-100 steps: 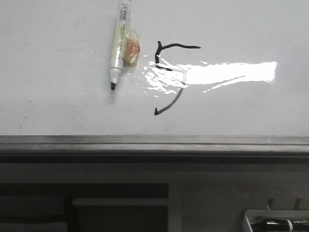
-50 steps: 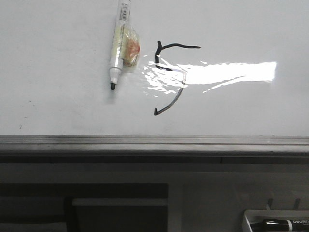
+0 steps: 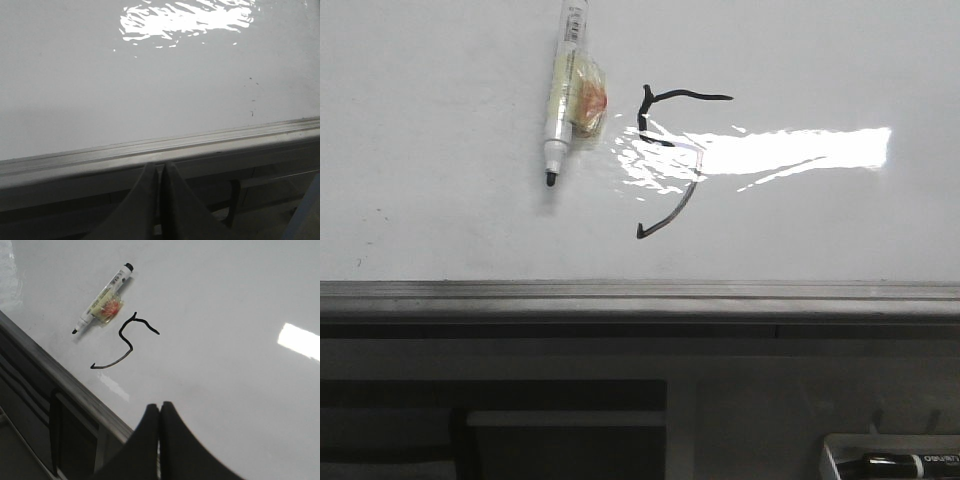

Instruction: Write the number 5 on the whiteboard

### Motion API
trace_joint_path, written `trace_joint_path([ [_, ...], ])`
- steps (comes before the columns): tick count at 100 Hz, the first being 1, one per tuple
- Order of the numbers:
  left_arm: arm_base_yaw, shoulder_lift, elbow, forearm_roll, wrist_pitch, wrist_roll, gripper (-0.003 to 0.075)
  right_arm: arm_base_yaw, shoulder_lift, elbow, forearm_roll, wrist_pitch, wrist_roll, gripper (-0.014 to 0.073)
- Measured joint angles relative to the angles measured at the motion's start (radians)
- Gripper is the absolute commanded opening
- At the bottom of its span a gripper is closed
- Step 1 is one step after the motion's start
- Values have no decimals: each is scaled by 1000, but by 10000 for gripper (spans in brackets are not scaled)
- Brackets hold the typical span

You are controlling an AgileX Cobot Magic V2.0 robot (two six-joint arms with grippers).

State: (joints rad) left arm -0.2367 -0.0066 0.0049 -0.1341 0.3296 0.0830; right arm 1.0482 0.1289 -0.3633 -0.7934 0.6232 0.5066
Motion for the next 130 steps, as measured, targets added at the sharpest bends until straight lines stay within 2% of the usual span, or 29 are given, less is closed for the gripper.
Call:
trace_joint_path([
  [47, 0, 0, 0, 0, 0, 0, -20, 0, 0, 0, 0, 1, 0, -62],
  [64, 0, 0, 0, 0, 0, 0, -20, 0, 0, 2, 0, 42, 0, -62],
  [85, 0, 0, 0, -2, 0, 0, -20, -5, 0, 57, -4, 61, 2, -62],
  [95, 0, 0, 0, -2, 0, 0, -20, -33, 0, 92, -33, 41, 64, -62],
  [107, 0, 0, 0, -2, 0, 0, -20, -125, 0, 121, -37, -12, 120, -62],
  [117, 0, 0, 0, -2, 0, 0, -20, -259, 0, 136, 88, -35, 119, -62],
  [130, 0, 0, 0, -2, 0, 0, -20, -488, 0, 184, 267, -100, 15, -62],
])
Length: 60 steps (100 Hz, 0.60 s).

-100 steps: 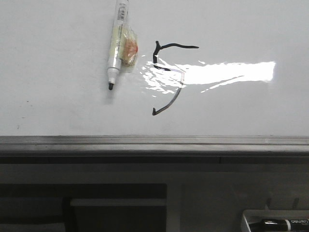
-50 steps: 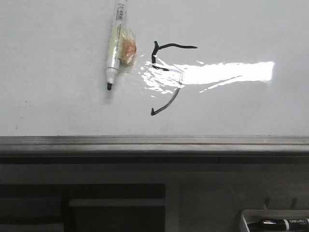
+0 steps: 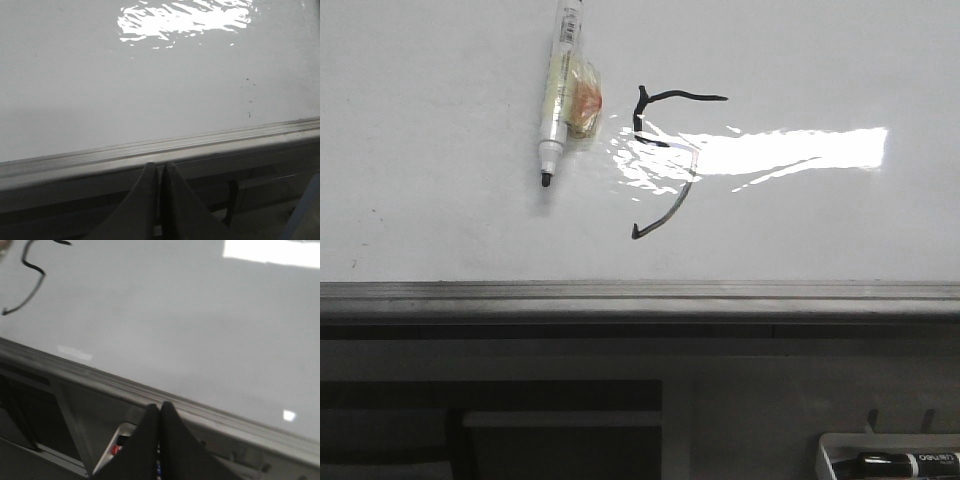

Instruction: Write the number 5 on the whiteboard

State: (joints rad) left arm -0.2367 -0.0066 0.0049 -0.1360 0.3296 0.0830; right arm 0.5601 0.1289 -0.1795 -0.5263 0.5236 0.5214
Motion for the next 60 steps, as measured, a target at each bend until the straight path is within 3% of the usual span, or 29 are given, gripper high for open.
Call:
trace_joint_path([
  [13, 0, 0, 0, 0, 0, 0, -20, -220, 0, 88, 133, -107, -63, -62],
  [28, 0, 0, 0, 0, 0, 0, -20, -433, -2, 196, 194, -270, -86, -62],
  [38, 0, 0, 0, 0, 0, 0, -20, -493, -25, 196, 209, -272, -98, -62],
  [60, 0, 0, 0, 0, 0, 0, -20, -506, -123, 196, 236, -201, -121, -62],
])
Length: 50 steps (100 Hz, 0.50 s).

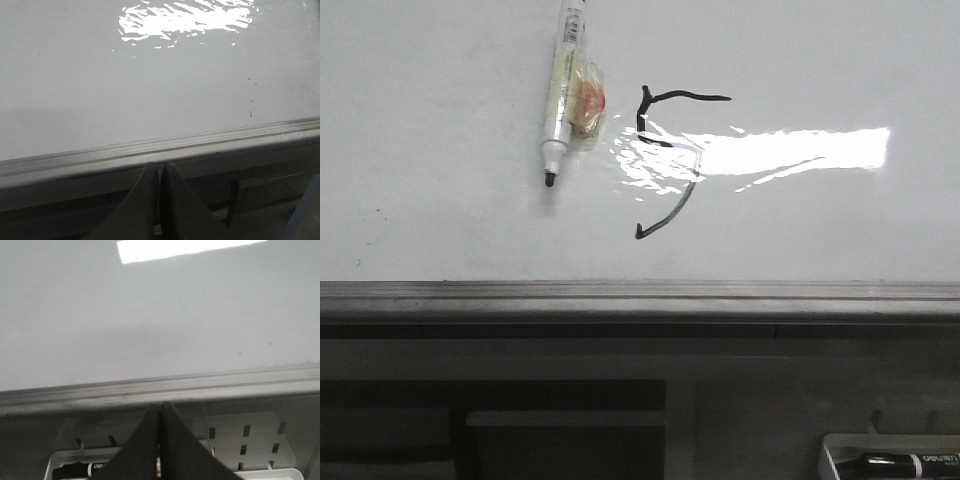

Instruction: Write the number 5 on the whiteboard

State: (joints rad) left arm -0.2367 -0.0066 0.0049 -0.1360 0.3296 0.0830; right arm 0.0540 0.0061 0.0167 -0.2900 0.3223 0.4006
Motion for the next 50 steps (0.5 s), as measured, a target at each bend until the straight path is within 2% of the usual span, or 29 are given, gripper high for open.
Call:
trace_joint_path([
  [50, 0, 0, 0, 0, 0, 0, -20, 0, -17, -2, 2, 7, -3, -62],
])
